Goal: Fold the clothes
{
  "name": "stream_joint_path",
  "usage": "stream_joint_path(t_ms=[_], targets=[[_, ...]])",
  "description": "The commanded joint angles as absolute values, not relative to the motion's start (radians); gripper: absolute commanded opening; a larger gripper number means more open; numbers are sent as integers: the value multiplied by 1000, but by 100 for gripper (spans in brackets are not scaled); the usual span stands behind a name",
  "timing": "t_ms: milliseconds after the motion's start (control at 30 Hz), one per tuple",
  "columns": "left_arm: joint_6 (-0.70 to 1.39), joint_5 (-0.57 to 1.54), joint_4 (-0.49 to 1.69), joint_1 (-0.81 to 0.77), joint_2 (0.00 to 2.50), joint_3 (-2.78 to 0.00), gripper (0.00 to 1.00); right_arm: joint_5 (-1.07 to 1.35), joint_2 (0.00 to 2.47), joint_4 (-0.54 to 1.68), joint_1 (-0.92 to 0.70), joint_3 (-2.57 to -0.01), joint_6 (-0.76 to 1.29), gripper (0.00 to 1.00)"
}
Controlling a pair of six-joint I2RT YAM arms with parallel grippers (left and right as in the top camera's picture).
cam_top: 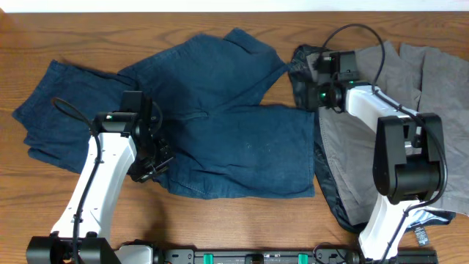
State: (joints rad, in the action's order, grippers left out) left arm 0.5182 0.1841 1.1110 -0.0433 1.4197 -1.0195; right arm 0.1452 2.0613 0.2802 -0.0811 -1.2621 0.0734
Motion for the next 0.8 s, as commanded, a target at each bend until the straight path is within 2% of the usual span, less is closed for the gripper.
stream_joint_path(t_ms=[0, 333, 600, 700, 767], targets=[[501, 191, 1117, -47, 1425, -1016, 6, -208, 2120, 319, 23, -1248, 109, 9], [501, 191, 1117, -47, 1425, -1016, 6, -265, 2119, 479, 416, -1344, 213, 16], [501, 191, 1117, -47, 1425, -1016, 6, -253, 2093, 630, 609, -1456, 285, 17], [501, 191, 1117, -47, 1425, -1016, 6, -147, 2065, 648, 633, -1488, 260, 17], [501, 191, 1117, -47, 1425, -1016, 6, 23, 2037, 650, 630, -1501, 172, 19]])
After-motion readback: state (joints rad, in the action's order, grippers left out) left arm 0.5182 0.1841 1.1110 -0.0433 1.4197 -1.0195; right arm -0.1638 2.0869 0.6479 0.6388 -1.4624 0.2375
